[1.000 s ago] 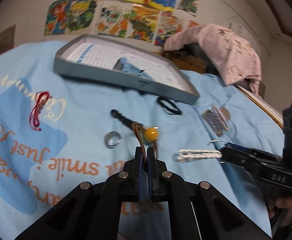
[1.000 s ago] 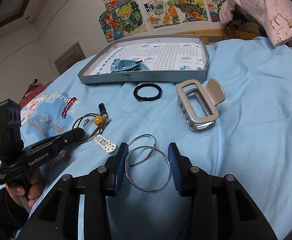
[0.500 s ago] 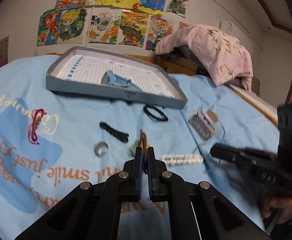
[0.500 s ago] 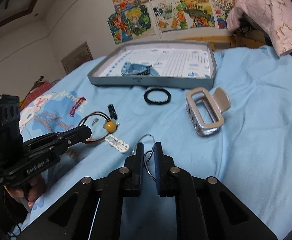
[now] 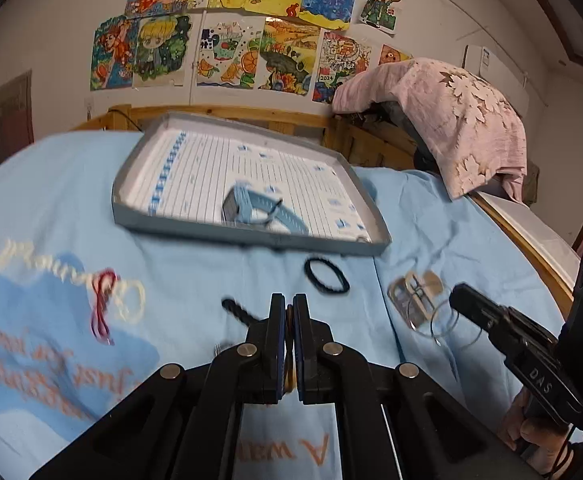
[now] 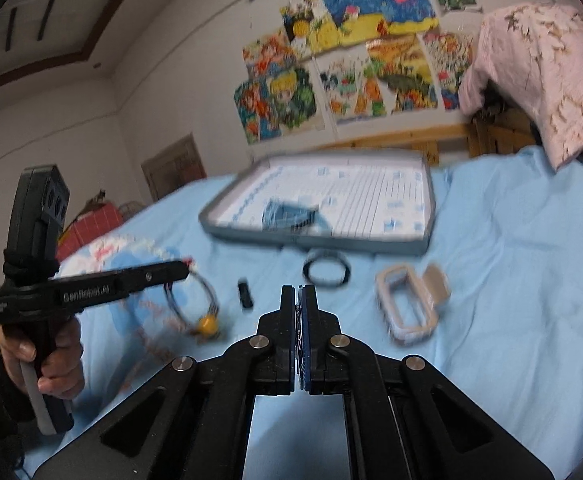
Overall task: Organize jewelry
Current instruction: 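Carry the cord and hoop into the grey tray and release both, then withdraw both grippers from the tray over the bed, then grasp the red string bracelet with the left gripper while the right grasps the white beaded clip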
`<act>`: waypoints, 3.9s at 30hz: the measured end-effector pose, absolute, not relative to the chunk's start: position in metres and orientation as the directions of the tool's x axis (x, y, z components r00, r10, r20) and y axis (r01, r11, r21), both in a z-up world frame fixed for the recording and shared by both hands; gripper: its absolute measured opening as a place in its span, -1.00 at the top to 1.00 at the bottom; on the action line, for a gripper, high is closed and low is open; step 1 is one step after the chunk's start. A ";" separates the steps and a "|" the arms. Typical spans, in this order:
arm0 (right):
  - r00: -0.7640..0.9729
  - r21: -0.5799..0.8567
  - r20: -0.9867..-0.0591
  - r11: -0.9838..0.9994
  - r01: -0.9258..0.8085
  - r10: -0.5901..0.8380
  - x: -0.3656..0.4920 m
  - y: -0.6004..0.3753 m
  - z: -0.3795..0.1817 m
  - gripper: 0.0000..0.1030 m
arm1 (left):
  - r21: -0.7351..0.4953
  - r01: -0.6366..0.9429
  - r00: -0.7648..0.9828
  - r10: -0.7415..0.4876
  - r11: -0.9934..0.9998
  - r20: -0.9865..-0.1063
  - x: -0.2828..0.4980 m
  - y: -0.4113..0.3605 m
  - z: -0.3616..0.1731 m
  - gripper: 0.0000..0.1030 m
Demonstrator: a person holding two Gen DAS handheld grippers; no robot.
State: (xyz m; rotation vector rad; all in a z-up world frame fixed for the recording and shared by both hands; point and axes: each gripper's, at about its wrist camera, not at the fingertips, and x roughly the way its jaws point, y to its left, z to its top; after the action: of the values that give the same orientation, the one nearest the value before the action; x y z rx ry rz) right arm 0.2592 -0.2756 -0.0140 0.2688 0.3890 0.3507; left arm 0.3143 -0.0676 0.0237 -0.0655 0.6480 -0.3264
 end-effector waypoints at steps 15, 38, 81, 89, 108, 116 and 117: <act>0.926 0.360 -0.236 0.912 -0.197 0.293 0.401 -0.258 0.006 0.94 | -0.185 0.068 0.859 -0.152 0.980 -0.490 0.440 -0.036 0.054 0.92; 0.854 0.388 -0.398 0.905 -0.175 0.336 0.464 -0.242 -0.057 0.93 | -0.180 -0.035 0.835 -0.071 0.983 -0.546 0.468 -0.038 -0.009 0.87; 0.962 0.177 -0.256 0.983 -0.046 0.091 0.172 -0.263 0.016 -0.98 | -0.037 -0.121 0.925 0.100 0.992 -0.366 0.167 -0.003 0.009 -1.00; 0.914 0.198 -0.394 0.980 -0.020 0.098 0.164 -0.261 -0.001 -0.98 | 0.067 -0.126 0.883 0.142 0.990 -0.446 0.164 0.001 -0.007 -1.00; 0.845 0.094 -0.504 0.984 -0.152 0.179 0.204 -0.219 -0.022 -0.98 | 0.022 -0.128 0.767 0.113 0.992 -0.632 0.220 0.039 -0.023 -1.00; 0.833 0.041 -0.483 0.957 -0.288 0.271 0.236 -0.202 -0.026 -0.96 | 0.078 -0.031 0.830 0.069 0.996 -0.553 0.273 0.030 -0.014 -1.00; 0.830 0.031 -0.483 0.953 -0.303 0.279 0.239 -0.198 -0.028 -0.93 | 0.089 -0.016 0.832 0.063 0.996 -0.551 0.281 0.028 -0.015 -1.00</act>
State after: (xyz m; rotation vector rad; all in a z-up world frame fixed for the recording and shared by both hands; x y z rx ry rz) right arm 0.2390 -0.1983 -0.0276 -0.0478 0.5045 0.3089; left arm 0.2812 0.0277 -0.0150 0.0818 0.5860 0.0417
